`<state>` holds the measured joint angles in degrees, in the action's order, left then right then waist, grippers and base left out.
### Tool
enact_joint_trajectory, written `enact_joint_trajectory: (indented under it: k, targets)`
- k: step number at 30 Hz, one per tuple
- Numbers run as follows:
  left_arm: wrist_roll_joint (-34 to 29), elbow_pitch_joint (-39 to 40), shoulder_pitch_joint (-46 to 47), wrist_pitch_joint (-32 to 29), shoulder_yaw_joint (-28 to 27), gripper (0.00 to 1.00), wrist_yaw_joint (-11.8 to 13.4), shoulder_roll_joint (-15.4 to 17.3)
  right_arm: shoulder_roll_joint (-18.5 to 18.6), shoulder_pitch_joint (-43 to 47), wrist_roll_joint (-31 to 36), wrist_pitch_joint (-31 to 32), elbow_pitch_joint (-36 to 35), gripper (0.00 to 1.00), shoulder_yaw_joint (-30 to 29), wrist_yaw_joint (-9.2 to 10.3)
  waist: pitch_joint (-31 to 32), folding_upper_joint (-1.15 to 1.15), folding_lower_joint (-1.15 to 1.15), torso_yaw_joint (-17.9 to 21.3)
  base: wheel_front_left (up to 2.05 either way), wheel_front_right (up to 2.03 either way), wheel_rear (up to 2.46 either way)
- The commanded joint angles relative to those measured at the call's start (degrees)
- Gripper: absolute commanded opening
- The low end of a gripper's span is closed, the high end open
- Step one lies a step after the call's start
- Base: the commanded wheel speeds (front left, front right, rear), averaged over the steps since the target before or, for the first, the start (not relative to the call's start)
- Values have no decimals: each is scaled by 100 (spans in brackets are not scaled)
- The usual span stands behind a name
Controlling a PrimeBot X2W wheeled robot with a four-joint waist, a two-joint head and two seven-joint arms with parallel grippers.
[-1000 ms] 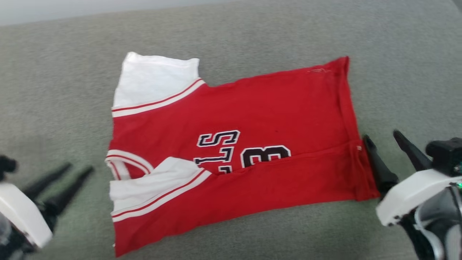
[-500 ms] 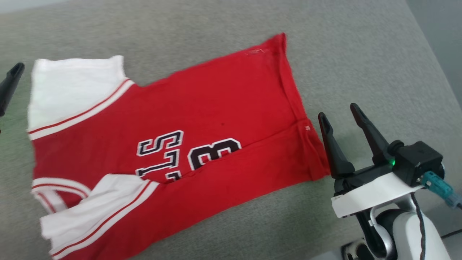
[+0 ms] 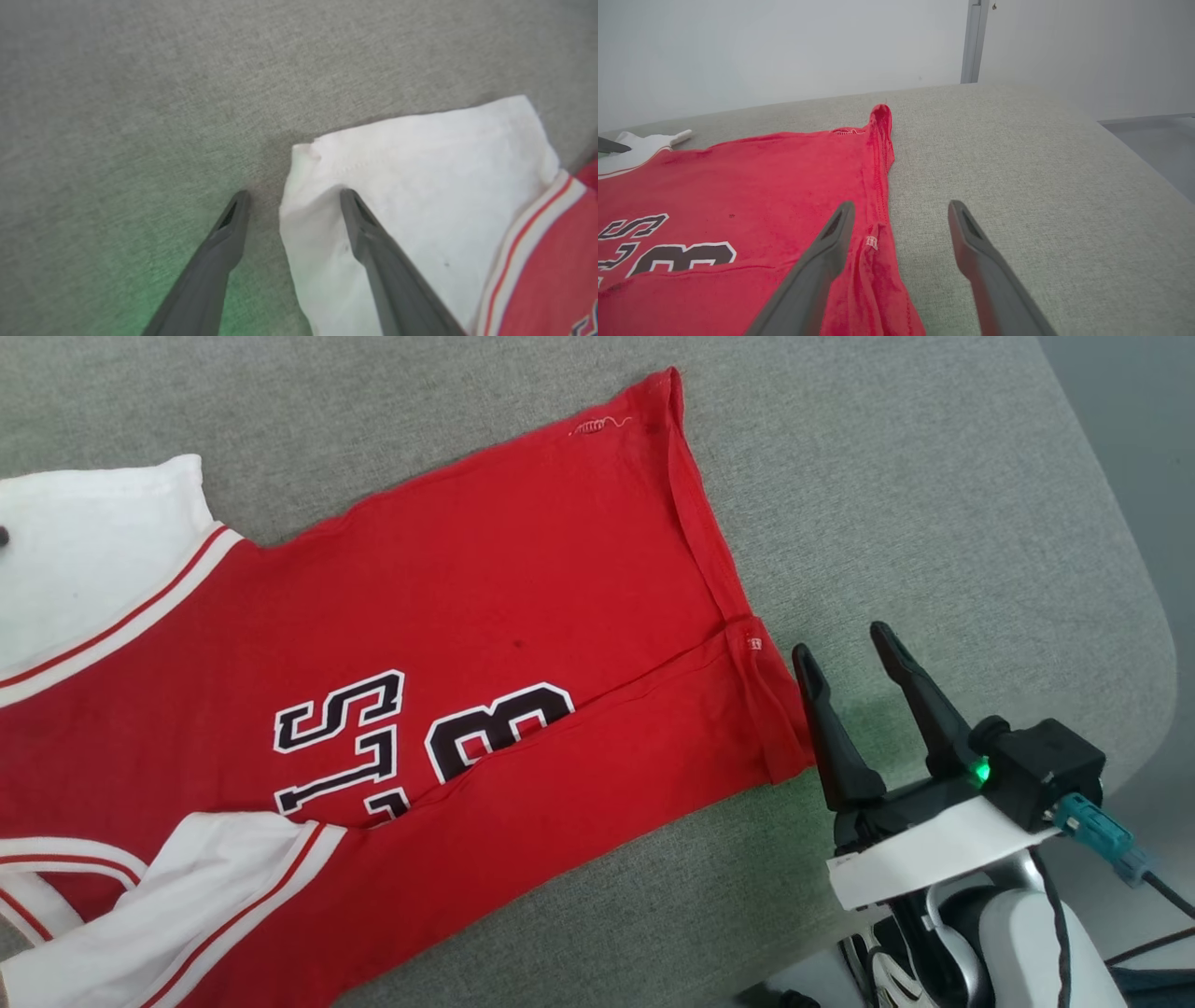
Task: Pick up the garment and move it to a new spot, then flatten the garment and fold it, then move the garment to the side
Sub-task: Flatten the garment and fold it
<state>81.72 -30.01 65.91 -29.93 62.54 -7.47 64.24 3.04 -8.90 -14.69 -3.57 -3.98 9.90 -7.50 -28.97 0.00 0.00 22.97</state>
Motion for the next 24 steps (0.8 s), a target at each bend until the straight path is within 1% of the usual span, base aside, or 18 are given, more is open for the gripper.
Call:
enact_joint_trajectory:
  k: [1,3,4,5,6,10,12,14,17,20,24]
  targets:
    - [88,116,-122,-197,170,0,-2,-155,-21,-168,2,22,27,100,24,4,-50,0,0,-8,0,0,0]
    - [89,174,-81,-247,191,0,-2,-138,-22,-241,42,72,49,100,37,4,-67,0,0,-13,0,0,0]
    - [79,247,-23,-303,237,0,-1,-98,-20,-421,74,302,132,100,51,4,-87,0,0,-24,0,0,0]
    - [79,247,-23,-303,237,0,-1,-98,-20,-421,74,302,132,100,51,4,-87,0,0,-24,0,0,0]
    - [78,262,-5,-298,248,0,-1,-76,-20,-551,44,485,184,100,79,4,-92,0,0,-23,0,0,0]
    - [47,365,133,-217,284,0,-1,-99,62,-1336,26,1589,540,100,118,4,-142,0,0,-72,0,0,0]
    - [-5,439,211,-185,306,0,-1,-153,51,-1821,-216,2135,713,100,137,4,-190,0,0,-141,0,0,0]
    - [-25,514,294,-158,337,0,-1,-199,136,-2343,-356,2682,895,100,193,3,-242,0,0,-232,0,0,0]
    - [2,671,399,-131,393,0,-1,-275,215,-3144,-523,3399,1264,100,110,4,-324,0,0,-386,0,0,0]
    - [20,777,506,-100,435,0,-1,-321,193,-3833,-615,4007,1711,100,-5,4,-408,0,0,-544,0,0,0]
    - [25,897,598,-47,526,0,0,-366,149,-4427,-513,4730,2355,100,-134,4,-493,0,0,-716,0,0,0]
